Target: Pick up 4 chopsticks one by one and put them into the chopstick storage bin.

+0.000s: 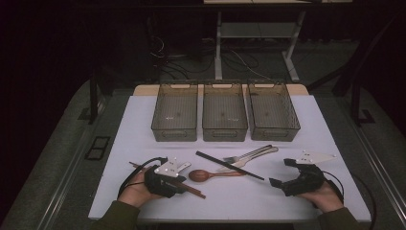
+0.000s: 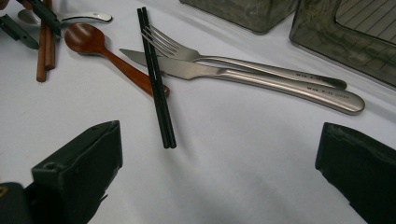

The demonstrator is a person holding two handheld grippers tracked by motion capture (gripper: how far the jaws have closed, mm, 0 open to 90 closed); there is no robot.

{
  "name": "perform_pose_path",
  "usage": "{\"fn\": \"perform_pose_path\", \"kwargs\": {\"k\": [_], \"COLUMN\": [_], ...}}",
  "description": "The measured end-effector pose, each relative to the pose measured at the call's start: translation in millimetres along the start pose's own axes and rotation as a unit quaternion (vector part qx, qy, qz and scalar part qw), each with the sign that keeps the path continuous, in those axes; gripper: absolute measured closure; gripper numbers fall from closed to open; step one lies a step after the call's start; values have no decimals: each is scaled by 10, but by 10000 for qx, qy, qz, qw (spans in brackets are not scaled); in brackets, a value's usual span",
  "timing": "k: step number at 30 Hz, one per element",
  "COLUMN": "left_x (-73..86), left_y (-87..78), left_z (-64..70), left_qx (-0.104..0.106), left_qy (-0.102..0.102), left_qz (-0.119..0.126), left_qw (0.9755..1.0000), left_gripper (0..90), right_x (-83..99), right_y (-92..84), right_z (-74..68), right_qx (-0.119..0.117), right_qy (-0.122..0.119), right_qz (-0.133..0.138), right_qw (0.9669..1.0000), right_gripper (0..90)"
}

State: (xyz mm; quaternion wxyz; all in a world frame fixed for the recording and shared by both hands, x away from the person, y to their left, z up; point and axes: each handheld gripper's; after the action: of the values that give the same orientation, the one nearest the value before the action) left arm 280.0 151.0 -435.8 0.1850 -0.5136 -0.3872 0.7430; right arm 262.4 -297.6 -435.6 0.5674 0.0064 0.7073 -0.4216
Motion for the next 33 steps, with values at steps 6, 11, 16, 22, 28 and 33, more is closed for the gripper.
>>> {"fn": "perform_pose_path", "kwargs": {"k": [6,11,16,22,28,33], "left_x": [-4,-8,-14,-20,-27,-38], "left_y": [-4,-6,-10,-9,-11,-5], "left_z": [6,11,13,22,33,47], "left_qx": [30,54,92,131,175,205], "left_qy": [41,60,71,68,64,80], "left_qz": [1,-8,-23,-11,-29,-69], "left_qw": [10000,10000,9999,9999,9998,9997], "left_gripper": [625,639,658,679,692,701], "right_x": [0,0,0,2,2,2], "right_y": [1,2,3,4,6,8], "right_z": [1,1,1,2,2,2], "right_qx": [-5,-11,-13,-15,-14,-18], "right_qy": [5,5,4,-7,-4,-2], "right_qz": [-3,-3,-5,-7,-13,-18], "right_qw": [10000,10000,10000,10000,10000,10000], "right_gripper": [6,6,6,6,6,6]}}
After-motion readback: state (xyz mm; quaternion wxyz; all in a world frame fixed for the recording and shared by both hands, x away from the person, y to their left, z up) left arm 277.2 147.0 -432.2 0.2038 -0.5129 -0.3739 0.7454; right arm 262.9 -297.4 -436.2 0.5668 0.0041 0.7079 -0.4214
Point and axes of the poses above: each handheld gripper's, and its own axes: y roughly forward along the jaws, x roughly out of its underside, z roughly to its right, and after that the axes turned 13 degrees about -y, right-handed
